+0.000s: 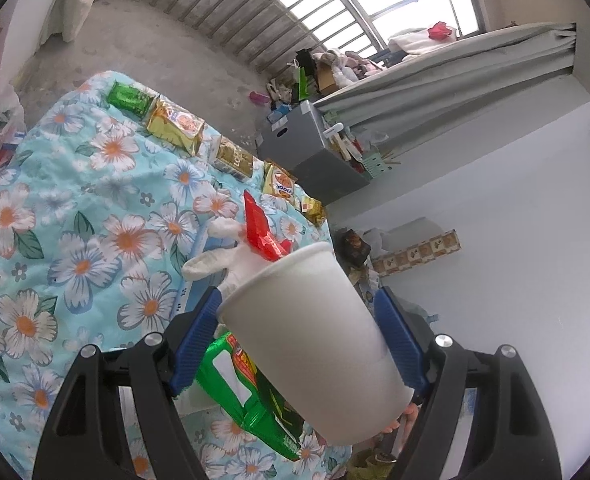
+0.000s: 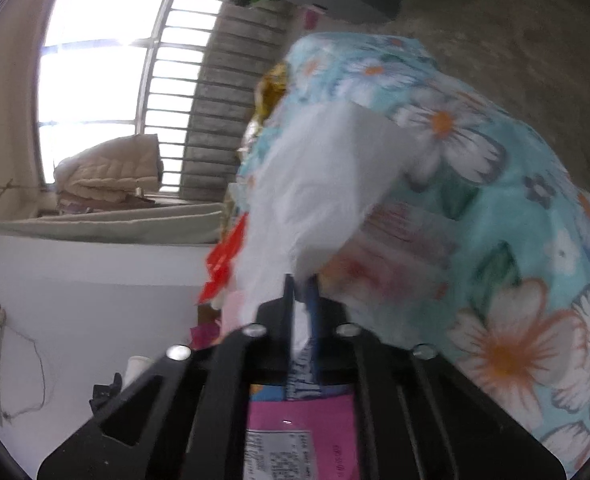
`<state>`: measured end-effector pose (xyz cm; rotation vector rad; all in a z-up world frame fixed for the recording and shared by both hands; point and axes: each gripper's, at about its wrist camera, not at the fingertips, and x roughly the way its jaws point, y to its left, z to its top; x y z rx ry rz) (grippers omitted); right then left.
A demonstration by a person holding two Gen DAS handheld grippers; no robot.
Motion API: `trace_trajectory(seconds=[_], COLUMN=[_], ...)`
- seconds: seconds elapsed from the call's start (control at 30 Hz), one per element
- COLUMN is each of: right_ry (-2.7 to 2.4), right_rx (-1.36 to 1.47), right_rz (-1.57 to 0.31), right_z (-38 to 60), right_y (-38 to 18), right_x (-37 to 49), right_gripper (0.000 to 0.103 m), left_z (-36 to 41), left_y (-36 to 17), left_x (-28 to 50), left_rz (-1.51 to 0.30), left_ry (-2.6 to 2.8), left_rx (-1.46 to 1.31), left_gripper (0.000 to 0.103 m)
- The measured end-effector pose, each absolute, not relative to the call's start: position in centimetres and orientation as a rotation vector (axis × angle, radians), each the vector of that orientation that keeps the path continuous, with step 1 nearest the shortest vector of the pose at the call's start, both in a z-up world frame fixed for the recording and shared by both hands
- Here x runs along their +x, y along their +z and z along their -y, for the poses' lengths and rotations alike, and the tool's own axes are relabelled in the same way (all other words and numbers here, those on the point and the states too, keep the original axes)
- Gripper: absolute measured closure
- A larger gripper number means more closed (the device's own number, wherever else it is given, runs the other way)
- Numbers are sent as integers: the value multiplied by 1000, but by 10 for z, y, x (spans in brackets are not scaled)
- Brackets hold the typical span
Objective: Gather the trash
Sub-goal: 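Lift the paper cup with the left gripper while the right gripper lifts the tissue, then carry the cup over the blue wastebasket and open the left gripper while the right drops the tissue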
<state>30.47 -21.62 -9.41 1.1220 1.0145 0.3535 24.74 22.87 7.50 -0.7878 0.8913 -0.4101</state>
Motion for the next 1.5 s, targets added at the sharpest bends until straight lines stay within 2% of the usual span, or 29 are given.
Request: trace_trajectory(seconds=[0.37,0.67,0.8,1.0,1.33,1.43,1.5], right_ry=[551,432,313,138,-119,-154,-197], right_rx=[984,992,1033,1198,1429,1489,1526], right_rz=[-714,-551,-486,-428,-458,-483,-514], right_z=[216,291,339,409,500,520,537], right_y=[6,21,4,-58,-177,-212,-238], right_x=[289,187,135,75,35,37,42], right_gripper=[103,103,103,103,103,99,90], left_z=[-198,-92,-14,120,350,401,426], left_y=[115,133,126,91,-23,-70,-98], left_x=[223,211,214,227,232,235,239], left_rz=[-795,-835,-904,-1056,-1332,-1390,-1424], left_ry=[-466,-636,-721,-804,-826,-805,-796], left_rx=[-718,-636,-576,-480,-207,-129,-73], left_gripper=[27,27,27,27,27,25,22])
